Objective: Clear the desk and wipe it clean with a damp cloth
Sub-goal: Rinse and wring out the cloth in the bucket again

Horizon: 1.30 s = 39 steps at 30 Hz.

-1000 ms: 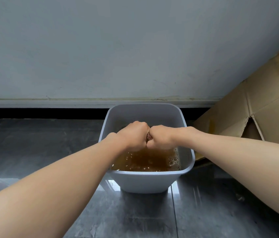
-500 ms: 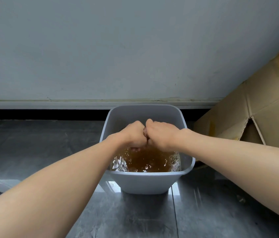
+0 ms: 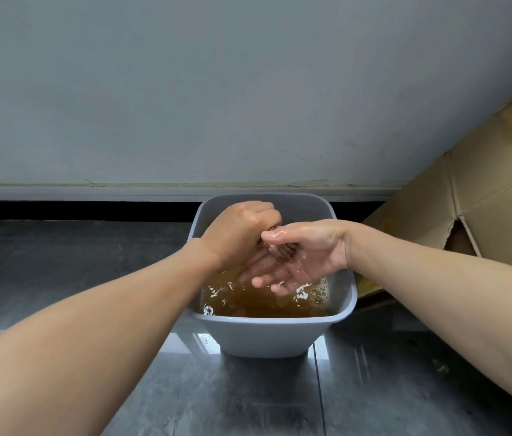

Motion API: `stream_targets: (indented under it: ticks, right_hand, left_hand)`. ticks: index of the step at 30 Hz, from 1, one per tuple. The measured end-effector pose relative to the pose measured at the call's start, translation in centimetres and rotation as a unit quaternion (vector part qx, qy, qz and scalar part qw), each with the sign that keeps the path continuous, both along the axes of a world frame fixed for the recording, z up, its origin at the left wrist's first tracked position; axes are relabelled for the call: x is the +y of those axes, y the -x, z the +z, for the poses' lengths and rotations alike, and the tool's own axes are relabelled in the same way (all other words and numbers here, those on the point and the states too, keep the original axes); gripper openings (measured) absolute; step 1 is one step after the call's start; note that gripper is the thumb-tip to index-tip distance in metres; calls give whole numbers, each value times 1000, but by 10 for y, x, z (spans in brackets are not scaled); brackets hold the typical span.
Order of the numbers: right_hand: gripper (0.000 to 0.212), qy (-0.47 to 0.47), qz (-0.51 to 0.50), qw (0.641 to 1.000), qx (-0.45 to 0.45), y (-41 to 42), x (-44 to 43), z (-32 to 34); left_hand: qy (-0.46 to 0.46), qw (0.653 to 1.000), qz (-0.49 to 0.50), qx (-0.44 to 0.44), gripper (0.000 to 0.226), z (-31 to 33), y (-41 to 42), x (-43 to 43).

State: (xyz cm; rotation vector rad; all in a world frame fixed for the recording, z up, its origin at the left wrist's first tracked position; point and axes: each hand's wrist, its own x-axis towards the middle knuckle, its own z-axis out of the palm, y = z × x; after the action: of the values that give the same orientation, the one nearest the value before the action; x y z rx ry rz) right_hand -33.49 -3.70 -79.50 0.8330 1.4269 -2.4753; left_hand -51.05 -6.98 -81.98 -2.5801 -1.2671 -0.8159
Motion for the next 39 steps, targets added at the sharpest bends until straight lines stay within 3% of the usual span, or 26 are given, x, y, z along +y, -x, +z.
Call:
stream_targets:
  ticks: [5, 7, 9, 10, 15, 18, 22, 25, 34, 36, 39]
  right_hand:
    - [25, -21, 14, 1000, -18, 6, -3, 6]
    - [25, -96, 28, 992, -71, 15, -4, 10]
    - [27, -214, 48, 967, -132, 21, -5, 13]
    - [26, -276, 60, 945, -163, 23, -5, 13]
    - [24, -515, 125, 808, -256, 25, -2, 2]
    - [27, -603, 167, 736, -259, 25, -6, -1]
    - [19, -736, 226, 566, -294, 23, -15, -2]
    - [23, -787, 236, 494, -285, 25, -22, -3]
    - [16, -857, 205, 373, -291, 30, -23, -9]
    - [17, -867, 180, 368, -284, 28, -21, -13]
    - [20, -882, 121, 359, -280, 27, -16, -26]
  left_hand:
    - [-54, 998, -4, 29, 18, 6, 4, 5]
    - [-21, 997, 15, 68, 9, 4, 10, 5]
    - [41, 993, 44, 102, 20, 0, 10, 3]
    - [90, 986, 67, 121, 27, 0, 7, 1]
    - [260, 936, 180, 154, 14, 8, -16, -7]
    - [343, 914, 187, 112, 23, 6, -18, -4]
    - [473, 856, 205, 34, 26, 5, -20, -1]
    - [543, 815, 203, -4, 28, 7, -19, -4]
    - [655, 721, 202, -106, 32, 18, -14, -12]
    - [653, 719, 207, -116, 33, 21, -14, -10]
    - [610, 750, 225, -126, 32, 17, -17, -7]
